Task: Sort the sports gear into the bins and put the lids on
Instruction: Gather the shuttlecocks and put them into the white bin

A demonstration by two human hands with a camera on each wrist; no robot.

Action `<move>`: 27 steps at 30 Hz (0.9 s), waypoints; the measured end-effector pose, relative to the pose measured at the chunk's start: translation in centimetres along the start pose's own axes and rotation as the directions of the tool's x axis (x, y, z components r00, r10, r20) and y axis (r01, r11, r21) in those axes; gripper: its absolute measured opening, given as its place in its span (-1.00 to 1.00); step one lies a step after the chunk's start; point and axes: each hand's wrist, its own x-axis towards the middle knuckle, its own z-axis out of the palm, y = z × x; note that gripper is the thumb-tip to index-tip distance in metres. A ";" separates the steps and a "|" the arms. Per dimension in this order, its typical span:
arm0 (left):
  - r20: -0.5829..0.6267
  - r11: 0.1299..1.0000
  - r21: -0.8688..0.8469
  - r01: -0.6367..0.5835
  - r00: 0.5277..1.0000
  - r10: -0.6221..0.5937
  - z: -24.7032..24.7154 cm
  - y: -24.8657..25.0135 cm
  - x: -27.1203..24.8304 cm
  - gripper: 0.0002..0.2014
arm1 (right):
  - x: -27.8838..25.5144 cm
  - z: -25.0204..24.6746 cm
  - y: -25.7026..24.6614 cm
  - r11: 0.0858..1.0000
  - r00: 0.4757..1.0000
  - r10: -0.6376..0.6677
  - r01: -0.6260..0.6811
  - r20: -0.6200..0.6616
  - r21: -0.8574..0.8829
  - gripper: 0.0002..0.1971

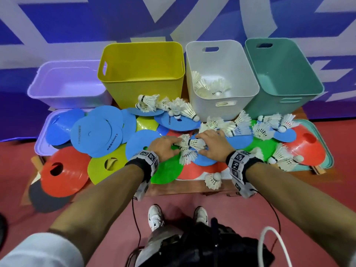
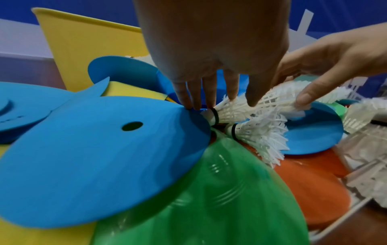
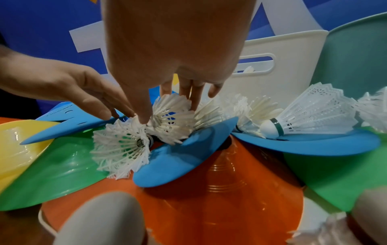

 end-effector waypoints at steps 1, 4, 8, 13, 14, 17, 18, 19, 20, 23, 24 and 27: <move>0.009 1.000 0.016 -0.001 1.000 0.001 0.1 0.0 0.1 -0.45 | 0.0 0.1 0.0 1.000 1.000 0.007 -0.007 -0.003 -0.002 -0.41; 0.012 1.000 0.009 -0.023 1.000 0.023 0.1 0.0 0.5 -0.44 | 0.0 0.5 0.0 1.000 1.000 0.009 -0.009 -0.004 -0.011 -0.44; -0.007 0.998 0.020 -0.061 0.998 0.061 0.3 0.2 1.0 -0.49 | 0.1 0.8 0.1 1.000 1.000 0.010 -0.010 -0.016 -0.020 -0.46; -0.026 0.995 0.084 -0.056 0.998 0.058 0.6 0.8 1.6 -0.62 | 0.1 1.0 0.3 1.000 1.000 0.021 -0.022 -0.011 -0.006 -0.44; -0.033 0.995 0.083 -0.048 0.998 0.051 0.7 0.9 1.6 -0.64 | 0.1 1.0 0.3 1.000 1.000 0.022 -0.022 -0.007 -0.007 -0.43; -0.037 0.996 0.069 -0.047 0.998 0.050 0.7 1.2 1.5 -0.66 | 0.1 1.0 0.3 0.999 1.000 0.026 -0.026 0.007 -0.030 -0.37; -0.043 0.996 0.063 -0.055 0.997 0.058 0.7 1.2 1.4 -0.66 | 0.1 1.1 0.3 0.999 1.000 0.027 -0.027 0.011 -0.037 -0.36; -0.051 0.996 0.059 -0.065 0.996 0.068 0.6 1.2 1.3 -0.66 | 0.1 1.1 0.3 0.999 1.000 0.028 -0.027 0.014 -0.041 -0.36; -0.056 0.996 0.059 -0.071 0.996 0.074 0.5 1.2 1.2 -0.66 | 0.2 1.0 0.3 0.999 0.999 0.028 -0.027 0.019 -0.040 -0.37; -0.069 0.994 0.079 -0.081 0.994 0.087 -0.1 1.4 0.8 -0.63 | 0.2 0.7 0.7 0.999 1.000 0.028 -0.028 0.009 -0.016 -0.39; -0.078 0.993 0.085 -0.082 0.993 0.089 -0.3 1.6 0.7 -0.62 | 0.1 0.5 1.0 1.000 1.000 0.030 -0.030 0.002 -0.003 -0.40; -0.104 0.993 0.088 -0.079 0.991 0.088 -1.2 2.7 0.5 -0.59 | -0.3 -0.5 1.9 0.996 0.997 0.051 -0.047 -0.054 0.071 -0.41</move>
